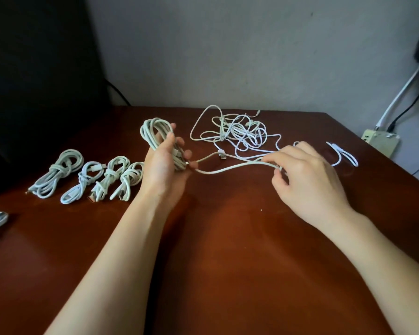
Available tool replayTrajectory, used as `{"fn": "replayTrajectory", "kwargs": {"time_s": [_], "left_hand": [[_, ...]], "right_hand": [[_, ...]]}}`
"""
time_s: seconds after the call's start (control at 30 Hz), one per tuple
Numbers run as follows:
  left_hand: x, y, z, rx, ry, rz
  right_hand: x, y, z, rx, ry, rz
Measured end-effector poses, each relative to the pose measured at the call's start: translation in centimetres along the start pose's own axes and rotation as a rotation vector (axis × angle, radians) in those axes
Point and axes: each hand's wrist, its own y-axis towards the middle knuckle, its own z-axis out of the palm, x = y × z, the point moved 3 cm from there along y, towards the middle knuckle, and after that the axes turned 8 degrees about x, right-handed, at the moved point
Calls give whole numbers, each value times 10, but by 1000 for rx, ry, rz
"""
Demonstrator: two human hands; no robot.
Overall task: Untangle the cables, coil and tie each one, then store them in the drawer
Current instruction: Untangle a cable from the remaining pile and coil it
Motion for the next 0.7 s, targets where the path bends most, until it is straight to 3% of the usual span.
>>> {"fn": "replayTrajectory", "kwargs": {"time_s": [0.2,0.4,0.53,0.7], "left_hand": [[5,3,-7,-43,540,161],[11,0,-3,163,1090,288],[20,-3,0,309,1188,173],[24,-15,13,539,1068,25]], "right_hand": [[3,-1,1,-3,92,-64],[19,-3,0,-64,163,-242],[29,-5,-8,-232,160,-356],[30,-8,-20,-439,99,-335]]}}
